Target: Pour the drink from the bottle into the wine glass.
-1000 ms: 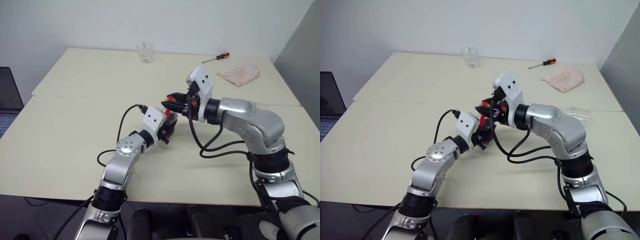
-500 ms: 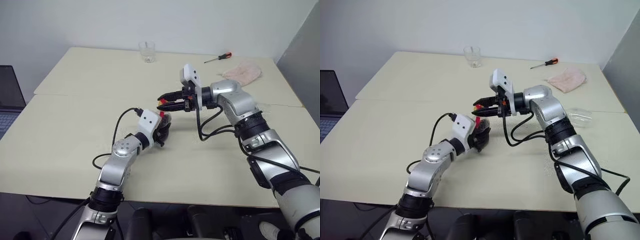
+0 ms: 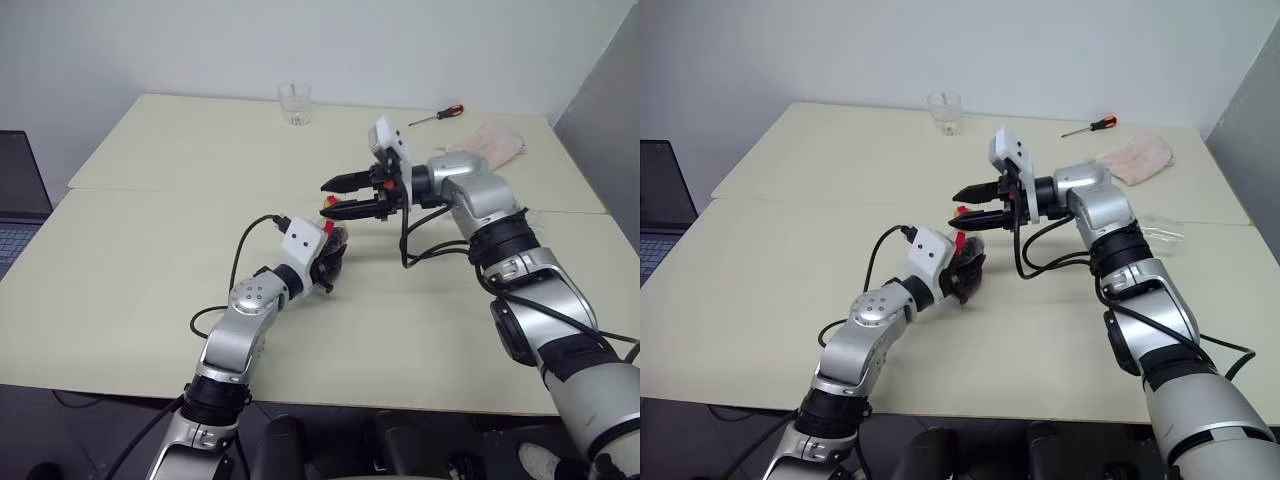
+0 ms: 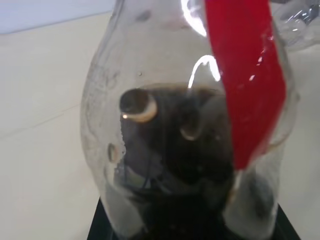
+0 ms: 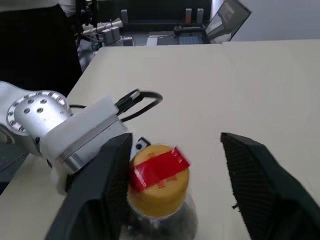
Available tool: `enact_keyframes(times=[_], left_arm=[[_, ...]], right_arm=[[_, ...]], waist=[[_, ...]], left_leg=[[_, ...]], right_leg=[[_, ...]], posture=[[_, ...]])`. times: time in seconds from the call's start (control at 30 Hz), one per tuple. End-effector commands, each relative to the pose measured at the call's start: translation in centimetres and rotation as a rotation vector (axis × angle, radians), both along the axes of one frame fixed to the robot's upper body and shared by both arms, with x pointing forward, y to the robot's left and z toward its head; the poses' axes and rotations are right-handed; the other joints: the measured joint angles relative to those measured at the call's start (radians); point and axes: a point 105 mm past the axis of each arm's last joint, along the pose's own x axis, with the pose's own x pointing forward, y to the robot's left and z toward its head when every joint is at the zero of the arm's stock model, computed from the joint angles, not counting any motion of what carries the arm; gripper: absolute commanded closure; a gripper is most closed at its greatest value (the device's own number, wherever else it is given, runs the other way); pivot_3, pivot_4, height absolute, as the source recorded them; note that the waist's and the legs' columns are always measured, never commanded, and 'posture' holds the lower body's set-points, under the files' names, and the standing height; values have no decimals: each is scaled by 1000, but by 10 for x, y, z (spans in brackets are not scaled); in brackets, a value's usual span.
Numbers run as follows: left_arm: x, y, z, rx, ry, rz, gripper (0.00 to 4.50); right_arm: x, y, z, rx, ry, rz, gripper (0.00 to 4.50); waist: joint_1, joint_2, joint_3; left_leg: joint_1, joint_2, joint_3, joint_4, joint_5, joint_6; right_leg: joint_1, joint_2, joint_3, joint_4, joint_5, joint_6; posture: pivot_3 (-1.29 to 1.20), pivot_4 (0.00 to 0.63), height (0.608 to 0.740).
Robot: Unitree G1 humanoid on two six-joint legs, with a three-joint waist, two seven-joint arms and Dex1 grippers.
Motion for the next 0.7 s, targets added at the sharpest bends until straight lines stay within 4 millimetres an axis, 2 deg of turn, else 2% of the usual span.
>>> enact_keyframes(times=[0.03, 0.07, 0.27, 0.37, 0.4, 0.5, 0.63, 0.7], left_arm=[[-5, -12, 28, -32, -108, -56, 3450], [-5, -13, 27, -32, -107, -59, 3452], [-4, -16, 27, -38, -110, -67, 3457], [-3, -14, 31, -47, -133, -47, 3457], [-1, -12, 33, -59, -147, -34, 3457], [0, -11, 40, -95, -185, -17, 3457], [1, -13, 39, -112, -189, -16, 3458], [2, -11, 38, -129, -188, 1, 3458]], right_arm=[[-8, -5, 21, 59, -35, 13, 169], [-10, -9, 21, 61, -27, 14, 0], [-15, -35, 28, 111, 23, -38, 0], [-16, -44, 43, 199, -1, -141, 0], [-20, -44, 49, 232, -2, -169, 0], [-28, -36, 51, 235, -25, -254, 0], [-35, -26, 57, 273, -18, -357, 0], [-35, -23, 58, 294, -1, -474, 0]], waist=[[0, 0, 0], [0, 0, 0], [1, 0, 0], [-1, 0, 0], [-2, 0, 0], [-2, 0, 0], [-3, 0, 0], [-2, 0, 0]], left_leg=[[0, 0, 0, 0, 0, 0], [0, 0, 0, 0, 0, 0], [0, -1, 0, 0, 0, 0], [0, -1, 0, 0, 0, 0], [0, -1, -1, 0, 0, 0], [0, 0, -2, 0, 0, 0], [0, 0, -2, 0, 0, 0], [0, 0, -3, 0, 0, 0]], right_leg=[[0, 0, 0, 0, 0, 0], [0, 0, 0, 0, 0, 0], [0, 0, 0, 0, 0, 0], [0, 0, 0, 0, 0, 0], [0, 0, 1, 0, 0, 0], [0, 0, 2, 0, 0, 0], [0, 1, 2, 1, 0, 0], [0, 1, 2, 1, 0, 0]], posture=[[0, 150, 740], [0, 150, 740], [0, 150, 740], [0, 150, 740], [0, 150, 740], [0, 150, 740], [0, 150, 740], [0, 150, 740]])
